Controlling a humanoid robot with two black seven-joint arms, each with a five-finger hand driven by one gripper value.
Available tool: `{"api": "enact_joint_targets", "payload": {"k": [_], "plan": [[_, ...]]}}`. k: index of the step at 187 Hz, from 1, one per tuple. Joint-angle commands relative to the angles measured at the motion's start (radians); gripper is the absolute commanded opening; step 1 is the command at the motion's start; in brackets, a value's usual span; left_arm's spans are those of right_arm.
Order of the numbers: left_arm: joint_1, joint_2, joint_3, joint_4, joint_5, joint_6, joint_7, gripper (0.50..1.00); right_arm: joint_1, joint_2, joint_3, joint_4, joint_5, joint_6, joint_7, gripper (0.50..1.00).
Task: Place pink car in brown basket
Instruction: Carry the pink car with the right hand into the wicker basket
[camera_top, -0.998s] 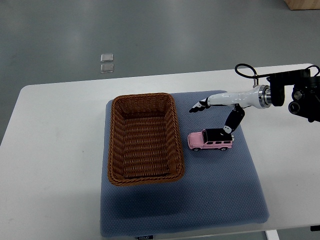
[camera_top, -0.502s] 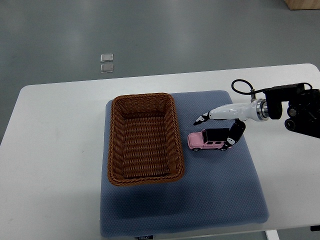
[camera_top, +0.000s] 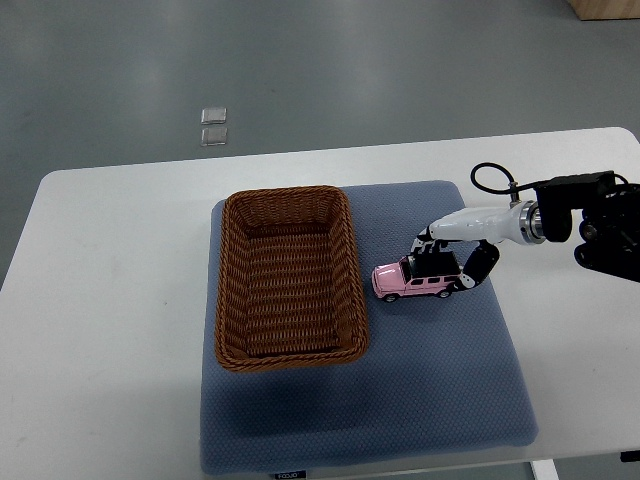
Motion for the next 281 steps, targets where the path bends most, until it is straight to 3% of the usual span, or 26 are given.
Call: {"api": "enact_joint_targets", "payload": {"k": [1,87,125,195,254,281], "plan": [[0.000,0.000,0.000,0.000,0.000,0.000,-0.001,1.000,0.001,0.000,0.001,0.001,0.000,-0.002,0.000,0.507],[0.000,0.000,0.000,0.000,0.000,0.000,0.001,1.000,0.063,-0.132,0.085,0.024,0.011,-0.066,0.012,0.500],[0.000,0.000,0.000,0.000,0.000,0.000,-0.001,1.000,0.119,-0.115,0.137,0.036,0.018,-0.065,0.009,0.500],[0.000,0.000,-0.003,0.000,0.000,0.000,-0.001,1.000,0.196,0.092,0.117,0.030,0.100,-0.060,0.011,0.500],[0.000,0.000,-0.002,0.000,-0.001,-0.002,-0.001,1.000,0.208,0.305,0.013,-0.045,0.109,-0.069,0.008,0.500],[-0.002,0.000,0.000,0.000,-0.001,0.000,0.001,1.000,0.190,0.367,-0.036,-0.108,0.101,-0.126,0.006,0.500]]}}
